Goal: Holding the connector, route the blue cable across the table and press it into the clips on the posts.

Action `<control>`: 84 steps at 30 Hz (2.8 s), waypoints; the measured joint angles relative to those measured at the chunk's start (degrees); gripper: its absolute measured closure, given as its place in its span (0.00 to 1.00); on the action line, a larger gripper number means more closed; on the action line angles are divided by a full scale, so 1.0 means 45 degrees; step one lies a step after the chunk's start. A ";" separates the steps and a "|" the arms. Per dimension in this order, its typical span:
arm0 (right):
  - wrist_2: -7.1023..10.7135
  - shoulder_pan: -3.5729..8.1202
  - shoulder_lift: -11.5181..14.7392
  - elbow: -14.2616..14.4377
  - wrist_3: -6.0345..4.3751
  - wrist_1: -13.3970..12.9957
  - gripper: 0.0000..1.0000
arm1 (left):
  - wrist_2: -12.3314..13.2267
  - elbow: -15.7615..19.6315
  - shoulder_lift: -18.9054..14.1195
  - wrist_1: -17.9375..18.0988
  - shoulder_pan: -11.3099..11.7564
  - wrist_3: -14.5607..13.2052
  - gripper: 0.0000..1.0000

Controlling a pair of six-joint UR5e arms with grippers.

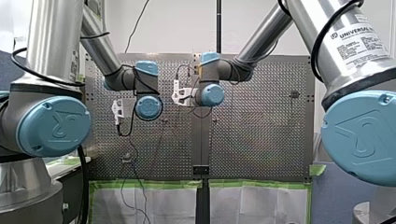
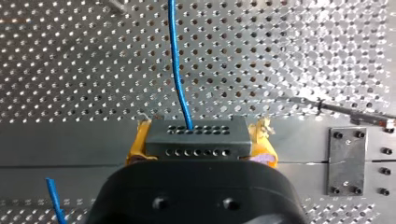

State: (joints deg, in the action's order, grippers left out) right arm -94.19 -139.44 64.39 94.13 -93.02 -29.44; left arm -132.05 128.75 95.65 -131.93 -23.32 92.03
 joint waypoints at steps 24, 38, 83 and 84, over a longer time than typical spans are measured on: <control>0.0392 -0.0348 -0.0607 -0.2677 -0.0424 0.2411 1.00 | 0.1298 -0.1282 -0.2353 -0.1693 0.1847 0.0362 1.00; 0.0417 -0.0502 -0.0997 -0.4170 -0.0615 0.3738 1.00 | 0.2571 -0.1681 -0.2561 -0.1808 0.3260 0.0740 1.00; 0.0881 -0.0425 -0.2324 -0.9132 -0.0973 0.5088 1.00 | 0.4375 -0.3496 -0.1545 -0.2182 0.5078 0.1527 1.00; 0.0883 -0.0443 -0.2362 -0.9231 -0.0974 0.5118 1.00 | 0.4415 -0.3509 -0.1521 -0.2172 0.5113 0.1553 1.00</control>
State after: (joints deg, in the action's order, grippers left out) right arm -90.22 -141.44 53.76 52.59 -97.40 -6.41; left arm -112.18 112.96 88.80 -141.71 -0.31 99.02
